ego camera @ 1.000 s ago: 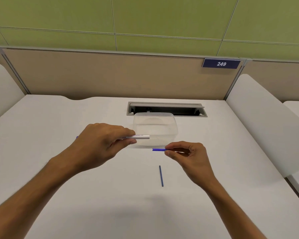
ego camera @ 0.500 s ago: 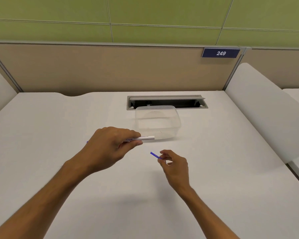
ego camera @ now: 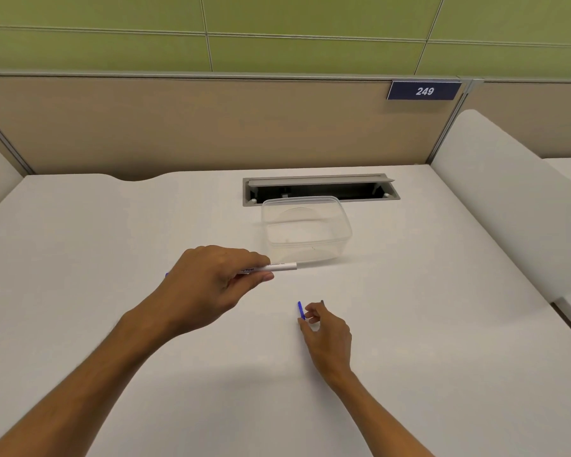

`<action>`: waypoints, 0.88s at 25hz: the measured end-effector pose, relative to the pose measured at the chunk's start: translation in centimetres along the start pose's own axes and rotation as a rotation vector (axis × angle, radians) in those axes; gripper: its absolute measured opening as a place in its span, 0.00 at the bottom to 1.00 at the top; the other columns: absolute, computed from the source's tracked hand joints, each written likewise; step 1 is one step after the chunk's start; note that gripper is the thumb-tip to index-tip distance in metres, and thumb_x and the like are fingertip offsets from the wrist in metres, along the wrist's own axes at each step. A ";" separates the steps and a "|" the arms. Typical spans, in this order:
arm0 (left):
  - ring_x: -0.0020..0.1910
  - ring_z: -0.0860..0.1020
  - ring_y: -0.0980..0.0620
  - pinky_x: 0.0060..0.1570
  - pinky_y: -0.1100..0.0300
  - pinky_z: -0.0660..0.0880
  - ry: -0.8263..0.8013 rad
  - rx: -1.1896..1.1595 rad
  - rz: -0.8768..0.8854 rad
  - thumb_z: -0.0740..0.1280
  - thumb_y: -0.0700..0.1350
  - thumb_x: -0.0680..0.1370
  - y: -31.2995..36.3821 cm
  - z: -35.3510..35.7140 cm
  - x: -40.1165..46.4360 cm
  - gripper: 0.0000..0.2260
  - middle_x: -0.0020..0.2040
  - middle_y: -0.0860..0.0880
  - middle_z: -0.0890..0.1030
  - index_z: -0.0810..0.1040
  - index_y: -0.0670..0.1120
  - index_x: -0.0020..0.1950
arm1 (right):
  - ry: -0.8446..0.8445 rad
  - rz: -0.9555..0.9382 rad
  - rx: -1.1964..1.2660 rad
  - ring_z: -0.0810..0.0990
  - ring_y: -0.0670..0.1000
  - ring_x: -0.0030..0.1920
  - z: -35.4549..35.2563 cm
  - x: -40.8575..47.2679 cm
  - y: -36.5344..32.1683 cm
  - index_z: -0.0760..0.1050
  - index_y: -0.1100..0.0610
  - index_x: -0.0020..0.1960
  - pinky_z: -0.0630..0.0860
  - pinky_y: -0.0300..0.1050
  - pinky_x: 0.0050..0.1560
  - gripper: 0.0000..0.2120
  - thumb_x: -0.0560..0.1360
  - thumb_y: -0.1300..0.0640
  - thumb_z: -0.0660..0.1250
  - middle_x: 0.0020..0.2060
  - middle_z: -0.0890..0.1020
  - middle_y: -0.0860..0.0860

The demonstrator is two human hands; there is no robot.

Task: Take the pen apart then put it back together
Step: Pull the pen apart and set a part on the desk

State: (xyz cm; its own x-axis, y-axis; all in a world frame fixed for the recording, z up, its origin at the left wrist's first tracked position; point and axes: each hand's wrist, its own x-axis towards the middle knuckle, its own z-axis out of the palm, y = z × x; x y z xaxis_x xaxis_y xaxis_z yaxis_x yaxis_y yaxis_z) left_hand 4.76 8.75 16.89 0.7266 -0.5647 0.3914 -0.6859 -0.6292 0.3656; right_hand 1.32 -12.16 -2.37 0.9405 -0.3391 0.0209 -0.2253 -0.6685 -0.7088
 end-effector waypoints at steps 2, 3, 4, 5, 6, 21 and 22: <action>0.29 0.68 0.56 0.26 0.58 0.70 -0.001 -0.003 -0.002 0.59 0.59 0.78 -0.2 0.0 -0.1 0.15 0.33 0.58 0.79 0.81 0.54 0.50 | -0.013 0.001 -0.007 0.77 0.43 0.39 0.1 0.0 0.1 0.78 0.53 0.51 0.69 0.37 0.41 0.07 0.73 0.55 0.72 0.39 0.79 0.40; 0.29 0.69 0.56 0.26 0.58 0.70 0.003 -0.002 -0.002 0.59 0.59 0.78 -0.2 -0.1 -0.1 0.15 0.33 0.58 0.79 0.81 0.54 0.50 | -0.023 0.001 -0.009 0.77 0.43 0.39 0.1 0.0 0.1 0.78 0.53 0.51 0.70 0.37 0.41 0.07 0.74 0.55 0.72 0.39 0.78 0.39; 0.29 0.68 0.57 0.26 0.58 0.69 0.007 0.001 -0.002 0.59 0.59 0.78 -0.2 -0.1 0.0 0.15 0.33 0.59 0.78 0.81 0.54 0.50 | -0.036 0.003 -0.012 0.76 0.43 0.40 0.2 0.1 0.1 0.78 0.53 0.51 0.70 0.37 0.42 0.08 0.74 0.55 0.72 0.39 0.78 0.39; 0.29 0.68 0.57 0.26 0.59 0.68 0.009 0.005 0.000 0.59 0.59 0.78 -0.3 -0.2 0.0 0.15 0.33 0.60 0.77 0.81 0.54 0.50 | -0.049 0.006 -0.015 0.77 0.43 0.40 0.1 0.1 0.1 0.78 0.53 0.51 0.72 0.38 0.43 0.08 0.74 0.55 0.72 0.39 0.78 0.39; 0.29 0.68 0.57 0.26 0.59 0.67 0.010 0.006 0.001 0.58 0.59 0.78 -0.3 -0.2 0.0 0.15 0.32 0.61 0.75 0.81 0.54 0.50 | -0.063 0.013 -0.018 0.77 0.43 0.40 0.1 0.1 0.1 0.77 0.53 0.52 0.73 0.39 0.44 0.08 0.74 0.55 0.72 0.39 0.78 0.39; 0.29 0.68 0.57 0.26 0.62 0.66 -0.004 0.018 -0.010 0.58 0.60 0.78 0.0 0.0 -0.3 0.15 0.32 0.60 0.76 0.81 0.55 0.49 | -0.020 -0.011 0.003 0.80 0.44 0.41 -0.5 0.3 -0.2 0.76 0.50 0.53 0.77 0.40 0.45 0.11 0.73 0.50 0.72 0.41 0.79 0.39; 0.29 0.68 0.58 0.27 0.62 0.65 -0.010 0.023 -0.014 0.57 0.60 0.78 0.0 0.1 -0.3 0.15 0.32 0.60 0.76 0.81 0.55 0.49 | 0.009 -0.020 0.015 0.81 0.43 0.41 -0.8 0.4 -0.4 0.76 0.50 0.53 0.77 0.40 0.44 0.10 0.73 0.50 0.72 0.41 0.80 0.39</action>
State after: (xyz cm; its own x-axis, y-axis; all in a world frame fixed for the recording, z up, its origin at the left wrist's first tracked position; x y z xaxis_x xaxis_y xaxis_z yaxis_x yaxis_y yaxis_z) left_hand 4.53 8.87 16.69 0.7367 -0.5611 0.3774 -0.6746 -0.6492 0.3514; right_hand 1.53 -12.58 -1.50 0.9425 -0.3317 0.0415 -0.2026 -0.6655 -0.7184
